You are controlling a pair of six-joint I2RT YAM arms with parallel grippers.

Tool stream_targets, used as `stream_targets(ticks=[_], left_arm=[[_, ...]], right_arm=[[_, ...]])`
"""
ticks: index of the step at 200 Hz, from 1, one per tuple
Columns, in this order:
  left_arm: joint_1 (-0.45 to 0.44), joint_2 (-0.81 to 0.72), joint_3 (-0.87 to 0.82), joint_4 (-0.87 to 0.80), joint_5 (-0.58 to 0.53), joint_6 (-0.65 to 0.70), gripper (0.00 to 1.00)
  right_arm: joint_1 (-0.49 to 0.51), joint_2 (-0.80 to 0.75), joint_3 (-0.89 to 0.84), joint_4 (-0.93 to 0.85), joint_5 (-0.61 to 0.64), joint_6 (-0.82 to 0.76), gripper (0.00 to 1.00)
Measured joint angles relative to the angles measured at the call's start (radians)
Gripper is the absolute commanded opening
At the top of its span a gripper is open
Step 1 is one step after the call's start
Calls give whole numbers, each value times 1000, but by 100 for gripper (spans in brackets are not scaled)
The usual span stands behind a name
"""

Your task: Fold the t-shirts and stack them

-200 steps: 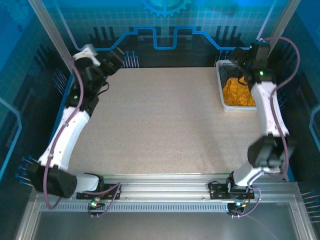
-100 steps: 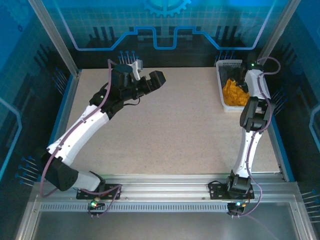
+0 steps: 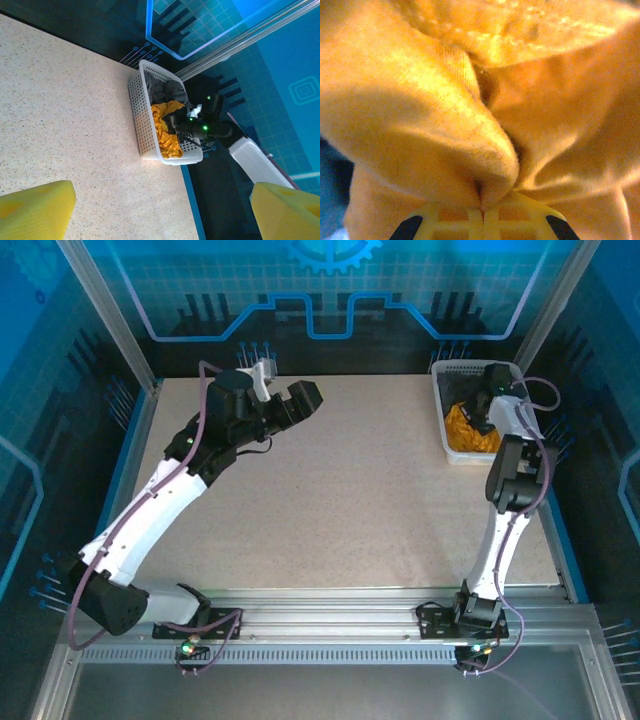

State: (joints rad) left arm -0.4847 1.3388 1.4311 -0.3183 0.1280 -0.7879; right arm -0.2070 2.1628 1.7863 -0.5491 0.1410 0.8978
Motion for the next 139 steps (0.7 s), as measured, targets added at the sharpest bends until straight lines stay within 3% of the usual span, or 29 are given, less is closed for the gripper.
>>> stream_targets(ticks=[34,64,95,120,139], left_arm=[[0,1,-18,1,0,0,92],[0,9,-27,1,0,0,91],[0,12,-27,-16,-19,1,91],[0,12,-27,-52,-63,8,92],[3,12,-26,-115,-121,24,92]], right_arm=[[44,-303,-278,146,23,39,0],[116,-496,-348,227,35,40,0],[163,-612,-309,260,34,10,0],[208,-639,-174,253,42,-39,0],[297,-659,-63,249,69,-89,0]])
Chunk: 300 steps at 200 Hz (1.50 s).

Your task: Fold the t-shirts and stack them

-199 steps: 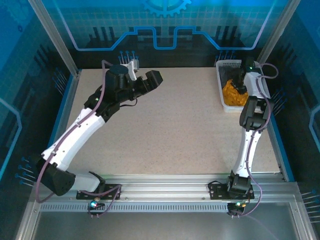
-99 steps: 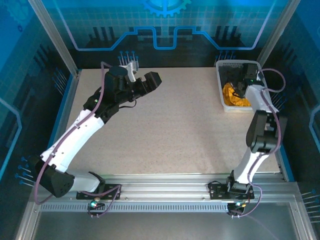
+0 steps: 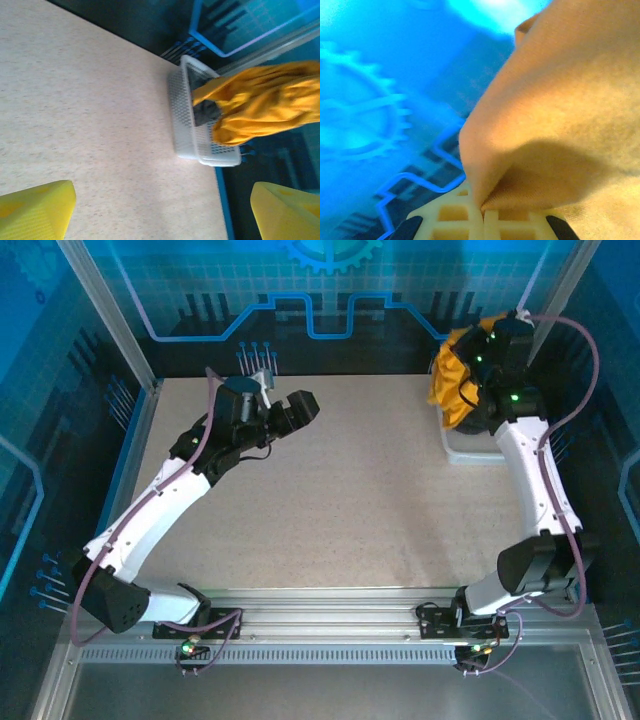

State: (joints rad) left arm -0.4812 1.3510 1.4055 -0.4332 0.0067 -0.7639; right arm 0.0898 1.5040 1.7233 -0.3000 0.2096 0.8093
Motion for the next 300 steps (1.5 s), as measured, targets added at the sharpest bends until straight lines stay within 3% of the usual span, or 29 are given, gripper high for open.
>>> stream_targets(ticks=[40,56,67,91,109,128,147,171,223,266,278,286,287,290,292,300], left_arm=[[56,-13,7,-128,-106,11,92],[86,-34,7,-172,-145,15,93],[102,-54,7,-200,-168,23,93],[121,-108,7,-251,-200,40,93],[126,-148,5,-286,-205,45,92],[126,-175,-13,-307,-188,48,87],[124,-169,-58,-322,-135,35,72],[73,-102,-137,-326,-76,6,67],[-156,224,-176,-326,-40,5,60],[-292,508,-100,-411,-146,35,58],[-312,541,-97,-430,-183,37,47],[-317,552,-98,-438,-207,39,25],[-317,553,-98,-438,-211,42,17],[-318,555,-99,-441,-223,48,11],[-317,556,-99,-441,-227,43,1],[-317,557,-100,-447,-258,55,0]], right_arm=[[318,-32,128,-35,111,-67,0],[438,-18,124,-58,145,-58,33],[513,16,120,-74,152,-53,49],[637,131,116,-136,143,-45,69],[687,180,66,-180,130,-66,70],[665,171,-12,-203,98,-69,65],[577,125,-105,-217,53,-70,61],[456,49,-228,-257,5,-72,59],[402,-138,-512,-329,-65,-62,59],[362,-243,-596,-357,-91,-51,60],[351,-252,-598,-359,-100,-51,60],[344,-253,-598,-359,-107,-51,60],[343,-254,-598,-359,-109,-51,60],[341,-254,-598,-358,-112,-51,60],[340,-254,-598,-359,-114,-51,60],[335,-254,-600,-358,-120,-51,60]])
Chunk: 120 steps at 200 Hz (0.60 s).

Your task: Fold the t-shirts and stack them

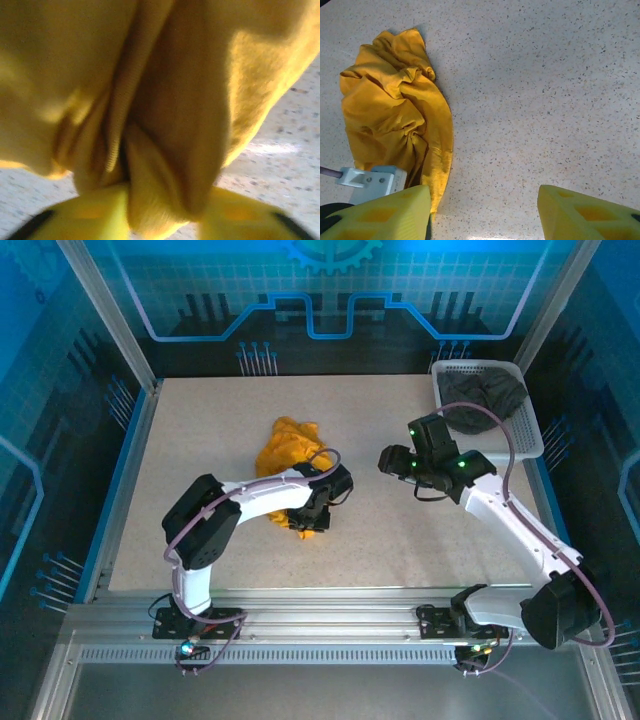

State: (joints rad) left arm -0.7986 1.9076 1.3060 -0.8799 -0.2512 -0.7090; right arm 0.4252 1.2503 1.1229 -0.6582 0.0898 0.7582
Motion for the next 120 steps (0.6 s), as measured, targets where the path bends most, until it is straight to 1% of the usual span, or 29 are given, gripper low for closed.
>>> stream_targets(ticks=[23,43,65,85,100,120], left_arm=[[3,-15,-4,-7,-90,7,0],[16,-124,-39,-12,-138,-4,0],[66,-371,-88,-23,-168,-39,0],[142,-639,-115,-34,-196,-76,0],[229,-822,-140,-41,-203,-98,0],[346,-991,-192,-42,-193,-109,0]], right_arm=[[-1,6,-7,1,-26,0,59],[-1,37,-9,13,-55,0,58],[2,105,-8,44,-89,0,58],[29,219,30,53,-114,0,58],[64,327,90,66,-140,3,59],[110,466,188,91,-179,29,59]])
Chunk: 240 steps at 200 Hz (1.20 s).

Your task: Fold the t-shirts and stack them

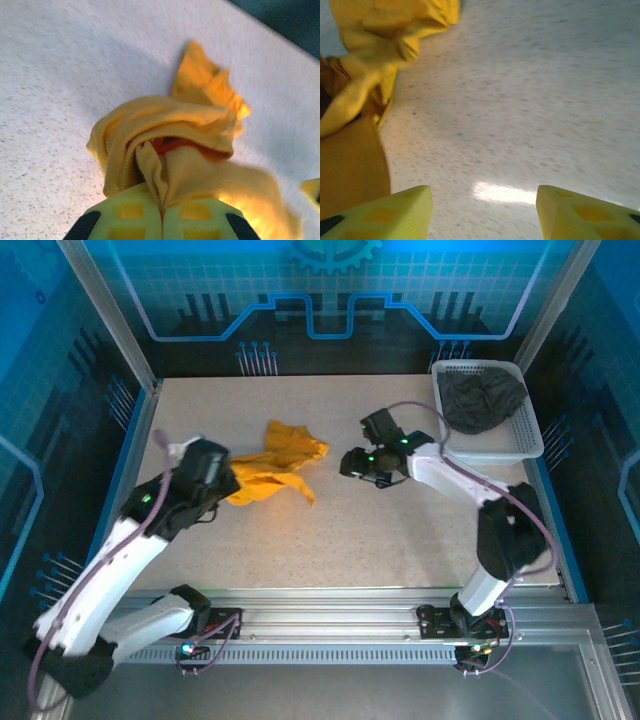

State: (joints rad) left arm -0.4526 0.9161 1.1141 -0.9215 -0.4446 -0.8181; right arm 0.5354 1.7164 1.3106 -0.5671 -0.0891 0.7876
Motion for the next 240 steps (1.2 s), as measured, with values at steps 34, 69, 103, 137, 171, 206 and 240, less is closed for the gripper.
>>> stream_targets(ticks=[34,69,103,137,171,206,240], left_arm=[[65,-101,-69,7,40,-26,0],[66,-105,-135,2,69,-68,0],[71,-137,-148,-3,76,-83,0],[71,-139,-150,-9,76,-94,0],[71,-139,-150,-9,76,-97,0],[75,-138,-150,-8,84,-97,0],[136,-87,-123,46,137,-80,0]], right_arm=[[49,201,132,58,-55,102,60],[60,333,174,100,-78,221,62],[75,394,198,124,-105,301,62],[103,435,239,146,-111,340,59],[89,512,347,134,-118,336,32],[48,570,414,145,-124,303,0],[-4,491,416,106,-60,249,0]])
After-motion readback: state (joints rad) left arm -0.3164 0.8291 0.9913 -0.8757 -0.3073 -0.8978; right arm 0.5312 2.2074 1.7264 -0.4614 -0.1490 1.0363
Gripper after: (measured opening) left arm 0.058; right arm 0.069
